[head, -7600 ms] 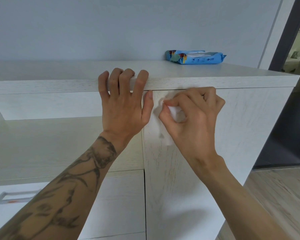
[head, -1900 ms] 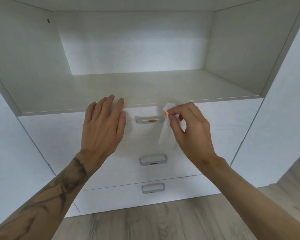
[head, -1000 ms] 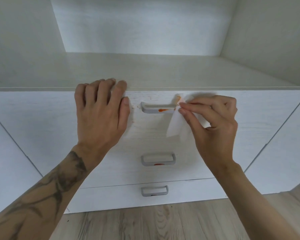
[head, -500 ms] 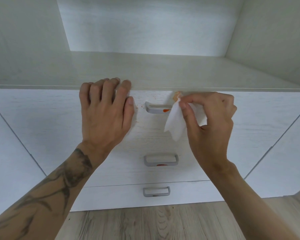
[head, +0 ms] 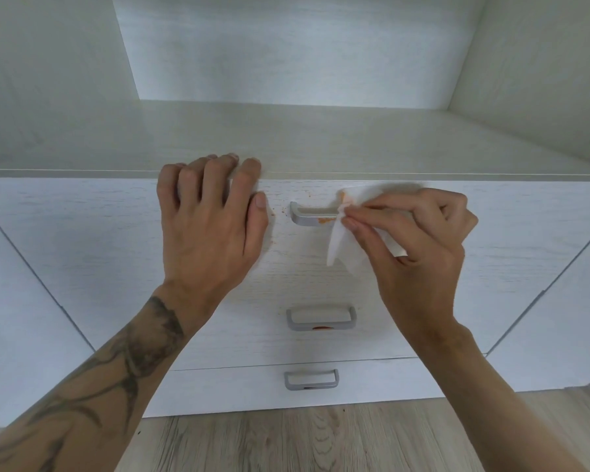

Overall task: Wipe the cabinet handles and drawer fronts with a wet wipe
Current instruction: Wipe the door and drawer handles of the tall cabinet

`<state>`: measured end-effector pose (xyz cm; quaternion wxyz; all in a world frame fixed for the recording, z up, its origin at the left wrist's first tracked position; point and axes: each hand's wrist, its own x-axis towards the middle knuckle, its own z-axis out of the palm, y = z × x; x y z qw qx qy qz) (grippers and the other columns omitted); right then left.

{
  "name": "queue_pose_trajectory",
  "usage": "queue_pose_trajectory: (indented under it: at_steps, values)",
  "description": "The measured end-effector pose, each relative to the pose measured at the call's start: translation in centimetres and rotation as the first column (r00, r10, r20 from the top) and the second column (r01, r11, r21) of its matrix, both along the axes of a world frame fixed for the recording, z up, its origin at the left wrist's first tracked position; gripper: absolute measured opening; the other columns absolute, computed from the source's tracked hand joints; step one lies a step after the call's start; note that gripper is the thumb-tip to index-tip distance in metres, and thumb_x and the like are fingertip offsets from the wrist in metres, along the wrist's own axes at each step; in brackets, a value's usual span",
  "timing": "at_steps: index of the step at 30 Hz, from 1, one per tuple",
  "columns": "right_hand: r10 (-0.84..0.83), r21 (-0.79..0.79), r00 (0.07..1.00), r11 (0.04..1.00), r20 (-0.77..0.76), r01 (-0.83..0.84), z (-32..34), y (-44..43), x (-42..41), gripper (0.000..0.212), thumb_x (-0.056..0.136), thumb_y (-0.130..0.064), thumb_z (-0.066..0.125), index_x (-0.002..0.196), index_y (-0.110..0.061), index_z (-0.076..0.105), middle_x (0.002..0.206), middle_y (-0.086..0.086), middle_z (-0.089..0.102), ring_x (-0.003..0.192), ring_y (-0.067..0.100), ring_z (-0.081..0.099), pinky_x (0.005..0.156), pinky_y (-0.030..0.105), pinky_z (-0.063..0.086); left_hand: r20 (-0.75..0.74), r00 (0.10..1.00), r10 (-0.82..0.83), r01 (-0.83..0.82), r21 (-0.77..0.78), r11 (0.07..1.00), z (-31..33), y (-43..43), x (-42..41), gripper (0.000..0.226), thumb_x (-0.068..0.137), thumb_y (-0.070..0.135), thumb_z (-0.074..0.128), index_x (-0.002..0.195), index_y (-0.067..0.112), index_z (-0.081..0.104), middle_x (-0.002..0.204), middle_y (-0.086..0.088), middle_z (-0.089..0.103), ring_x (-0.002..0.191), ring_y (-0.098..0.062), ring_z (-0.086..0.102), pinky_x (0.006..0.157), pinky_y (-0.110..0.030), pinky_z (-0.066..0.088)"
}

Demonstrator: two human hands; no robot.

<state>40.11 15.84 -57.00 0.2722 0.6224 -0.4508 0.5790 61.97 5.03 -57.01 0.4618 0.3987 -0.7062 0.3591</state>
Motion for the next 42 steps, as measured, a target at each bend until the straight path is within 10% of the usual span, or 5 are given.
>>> queue_pose_trajectory:
  at_steps: [42]
  values:
    - [-0.239,-0.085,0.970,0.968,-0.036,0.235,1.1,-2.1,7.0,0.013,0.091,-0.021,0.079,0.079,-0.020,0.077,0.091,-0.005,0.074,0.092,0.028,0.066,0.091,0.046,0.038,0.005,1.000,0.014,-0.014,-0.022,1.000,0.1,-0.1,-0.1,0.040,0.112,0.031,0.036,0.133,0.009,0.062,0.126,-0.016,0.064,0.113,-0.035,0.053,0.103,-0.053,0.036]
